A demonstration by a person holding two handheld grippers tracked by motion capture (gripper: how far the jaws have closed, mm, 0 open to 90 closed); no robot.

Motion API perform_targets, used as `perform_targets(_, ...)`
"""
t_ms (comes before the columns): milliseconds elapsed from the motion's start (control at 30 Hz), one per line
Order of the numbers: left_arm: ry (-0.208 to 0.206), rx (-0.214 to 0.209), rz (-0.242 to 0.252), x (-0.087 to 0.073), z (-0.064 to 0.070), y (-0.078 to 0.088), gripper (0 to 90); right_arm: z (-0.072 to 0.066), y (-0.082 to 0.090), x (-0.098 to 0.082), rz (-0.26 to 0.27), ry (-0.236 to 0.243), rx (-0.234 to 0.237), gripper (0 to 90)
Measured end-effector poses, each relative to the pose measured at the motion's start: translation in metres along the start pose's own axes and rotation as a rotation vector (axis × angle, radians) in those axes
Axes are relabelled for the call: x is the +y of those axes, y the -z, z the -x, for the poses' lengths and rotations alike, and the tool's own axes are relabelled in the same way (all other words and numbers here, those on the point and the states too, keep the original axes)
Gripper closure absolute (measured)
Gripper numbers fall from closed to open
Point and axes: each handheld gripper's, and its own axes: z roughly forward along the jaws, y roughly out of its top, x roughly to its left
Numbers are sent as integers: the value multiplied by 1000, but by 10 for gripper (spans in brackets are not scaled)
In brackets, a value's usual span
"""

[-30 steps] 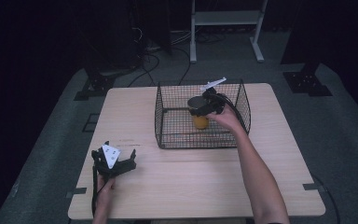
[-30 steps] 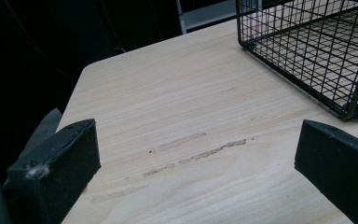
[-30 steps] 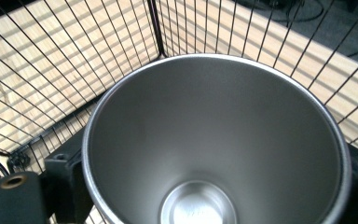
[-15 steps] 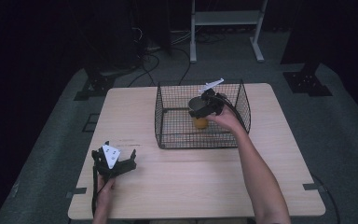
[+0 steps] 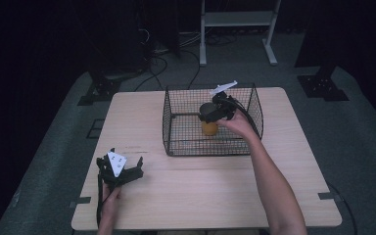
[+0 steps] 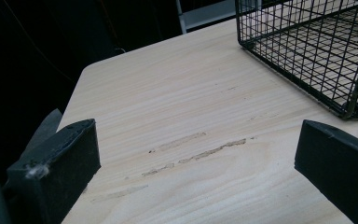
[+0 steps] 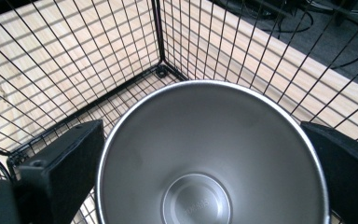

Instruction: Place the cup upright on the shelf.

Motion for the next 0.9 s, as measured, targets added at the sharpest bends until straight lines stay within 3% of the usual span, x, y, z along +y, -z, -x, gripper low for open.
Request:
perform_targets(267,3,1,-4,0,0,0,0,2,10,4,54,-23,12,22)
perform_targets(400,3,3,-8,0,0,-1,0,6,21,6,120,-56,20,22)
perform_targets(633,0,3,-8,0,0,-1,0,6,38,8,166,-78,53,23)
perform_targets(900,-2,-3,1,0,0,0,0,-2,54,4,192,-59,61,23)
